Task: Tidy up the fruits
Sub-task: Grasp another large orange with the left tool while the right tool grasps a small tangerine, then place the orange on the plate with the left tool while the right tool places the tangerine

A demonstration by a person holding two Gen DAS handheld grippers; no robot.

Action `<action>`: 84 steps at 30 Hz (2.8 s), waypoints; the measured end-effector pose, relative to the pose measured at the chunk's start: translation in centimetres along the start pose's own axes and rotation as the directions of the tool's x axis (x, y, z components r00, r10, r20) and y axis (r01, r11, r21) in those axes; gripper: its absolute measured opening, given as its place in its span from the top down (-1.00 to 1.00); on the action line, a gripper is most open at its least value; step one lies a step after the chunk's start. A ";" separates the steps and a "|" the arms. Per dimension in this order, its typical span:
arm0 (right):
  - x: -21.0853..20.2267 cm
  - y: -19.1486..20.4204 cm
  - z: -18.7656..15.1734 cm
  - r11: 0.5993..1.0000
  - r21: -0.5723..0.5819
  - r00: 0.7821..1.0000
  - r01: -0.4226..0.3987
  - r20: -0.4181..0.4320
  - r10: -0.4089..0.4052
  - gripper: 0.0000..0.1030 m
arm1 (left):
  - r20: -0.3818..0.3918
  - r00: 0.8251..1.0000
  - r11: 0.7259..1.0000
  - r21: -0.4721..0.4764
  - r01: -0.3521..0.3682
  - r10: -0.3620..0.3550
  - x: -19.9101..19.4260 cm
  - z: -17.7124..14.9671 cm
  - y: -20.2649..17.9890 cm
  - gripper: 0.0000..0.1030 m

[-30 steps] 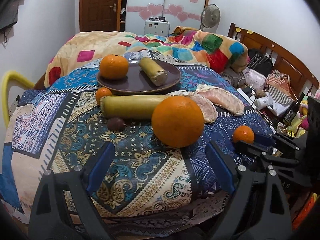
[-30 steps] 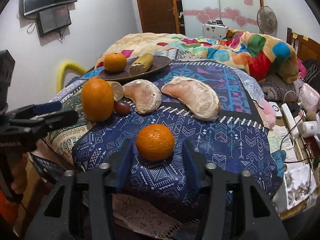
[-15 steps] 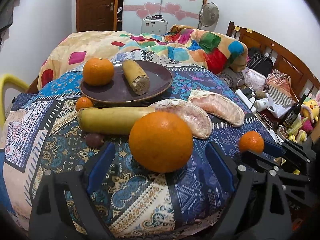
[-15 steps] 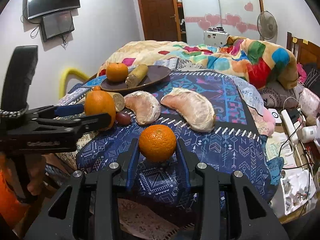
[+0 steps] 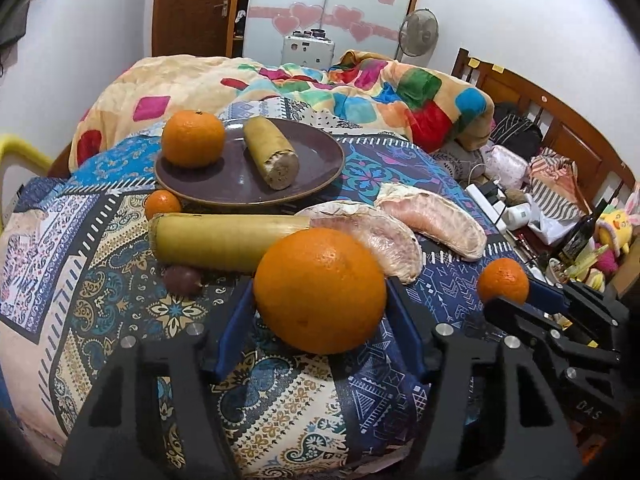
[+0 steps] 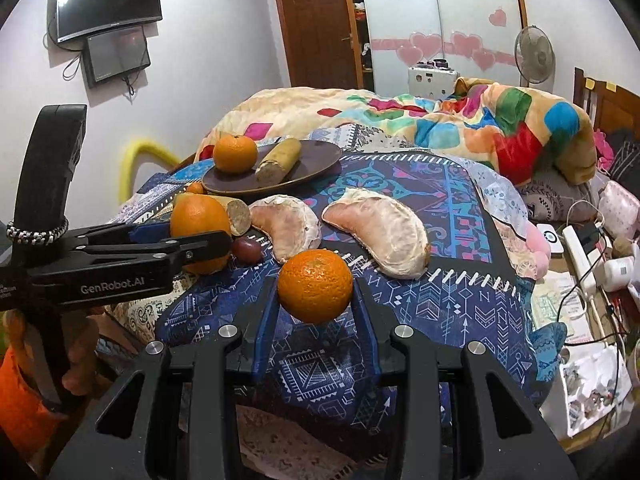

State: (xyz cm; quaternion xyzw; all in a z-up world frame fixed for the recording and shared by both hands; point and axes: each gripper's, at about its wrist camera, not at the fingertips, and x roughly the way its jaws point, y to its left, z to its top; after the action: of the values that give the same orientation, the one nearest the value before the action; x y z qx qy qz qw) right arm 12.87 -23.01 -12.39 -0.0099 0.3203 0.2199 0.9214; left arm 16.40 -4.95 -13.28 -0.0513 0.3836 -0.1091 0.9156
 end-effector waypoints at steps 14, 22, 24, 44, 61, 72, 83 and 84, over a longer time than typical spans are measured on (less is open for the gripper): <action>0.8 0.1 2.0 1.000 -0.007 1.000 0.002 0.030 -0.001 0.35 | 0.053 0.999 1.000 -0.018 -0.011 0.012 -2.9 1.0 2.1 -0.24; 1.2 0.9 4.3 0.999 -0.044 0.998 0.004 0.066 -0.001 0.35 | 0.113 0.991 0.998 -0.014 -0.066 0.067 -4.2 3.9 4.1 -0.24; 1.4 1.0 4.9 0.999 -0.051 0.997 0.003 0.071 0.001 0.35 | 0.118 0.990 0.997 -0.012 -0.077 0.078 -4.1 4.6 4.5 -0.24; 7.1 1.1 12.0 0.991 -0.129 0.999 0.025 0.032 -0.021 0.34 | 0.045 0.991 0.992 0.033 -0.126 0.124 2.2 9.0 7.0 -0.24; 14.6 1.4 13.2 0.987 -0.158 0.983 -0.023 -0.182 -0.007 0.34 | -0.044 0.993 0.993 0.049 -0.110 0.112 6.1 9.5 7.5 -0.24; 15.7 1.4 12.7 0.985 -0.170 0.973 -0.026 -0.230 -0.014 0.33 | -0.027 0.992 0.991 0.066 -0.119 0.121 6.2 9.3 7.2 -0.29; 14.8 1.6 12.7 0.984 -0.177 0.978 -0.017 -0.209 -0.021 0.19 | 0.002 0.993 0.992 0.051 -0.115 0.115 4.2 9.3 7.5 -0.54; 14.5 1.7 12.7 0.984 -0.180 0.979 -0.013 -0.202 -0.024 0.19 | 0.007 0.993 0.992 0.052 -0.116 0.115 3.8 9.3 7.5 -0.54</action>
State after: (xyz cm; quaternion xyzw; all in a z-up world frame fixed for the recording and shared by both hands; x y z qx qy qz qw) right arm 29.70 -13.69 -10.70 -0.1166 0.3913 0.2435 0.8798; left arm 26.82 1.53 -10.69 -0.0053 0.3812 -0.0659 0.9221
